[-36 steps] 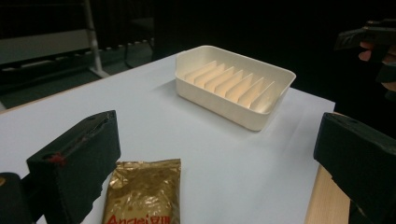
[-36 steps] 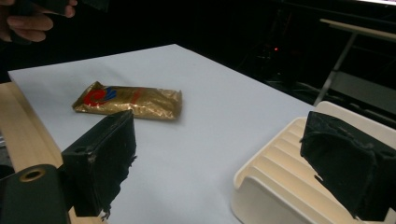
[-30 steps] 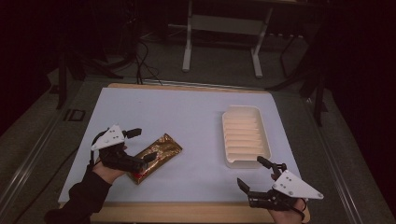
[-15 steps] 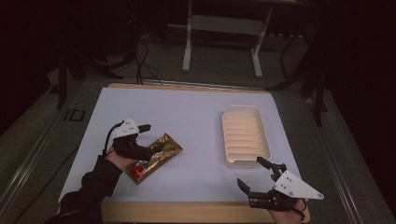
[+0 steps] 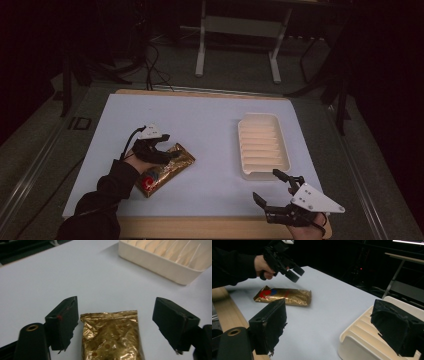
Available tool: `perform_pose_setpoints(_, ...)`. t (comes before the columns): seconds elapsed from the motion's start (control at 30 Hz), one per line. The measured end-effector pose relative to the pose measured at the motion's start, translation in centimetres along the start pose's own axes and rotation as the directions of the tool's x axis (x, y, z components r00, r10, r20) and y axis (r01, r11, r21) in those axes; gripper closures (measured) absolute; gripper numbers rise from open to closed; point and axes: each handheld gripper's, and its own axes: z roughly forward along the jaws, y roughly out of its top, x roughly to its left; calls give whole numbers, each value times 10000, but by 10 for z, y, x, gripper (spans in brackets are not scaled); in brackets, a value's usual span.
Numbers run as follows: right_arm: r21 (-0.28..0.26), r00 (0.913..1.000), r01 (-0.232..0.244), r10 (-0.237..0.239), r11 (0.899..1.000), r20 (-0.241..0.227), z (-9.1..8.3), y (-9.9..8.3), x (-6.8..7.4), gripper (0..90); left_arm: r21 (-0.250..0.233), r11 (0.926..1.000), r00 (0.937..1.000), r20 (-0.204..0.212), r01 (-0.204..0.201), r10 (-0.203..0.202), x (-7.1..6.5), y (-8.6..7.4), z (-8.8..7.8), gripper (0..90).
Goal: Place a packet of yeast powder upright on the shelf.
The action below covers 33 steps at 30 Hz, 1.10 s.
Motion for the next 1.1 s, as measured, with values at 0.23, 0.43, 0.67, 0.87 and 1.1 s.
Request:
perform_pose_setpoints(0.23, 80, 10000, -25, 25, 10000, -52, 1, -1, 0, 132, 421, 9990, 9999, 63, 141, -144, 11, -5, 13, 289)
perform_pose_setpoints(0.43, 147, 10000, -51, 53, 9999, -83, 2, -2, 0, 133, 711, 9967, 9992, 39, 398, -402, 18, -11, 25, 302)
perform_pose_setpoints(0.67, 251, 9999, -98, 102, 9996, -140, 4, -3, -1, 134, 1479, 9885, 9995, 76, 307, -322, 22, -18, 38, 317)
perform_pose_setpoints(0.87, 303, 9998, -135, 140, 9994, -169, 4, -3, 0, 135, 1860, 9816, 9991, -24, 422, -425, 26, -20, 45, 345)
perform_pose_setpoints(1.1, 278, 9998, -122, 126, 9995, -156, 4, -4, -1, 137, 2162, 9730, 9962, 122, 812, -859, 29, -21, 50, 365)
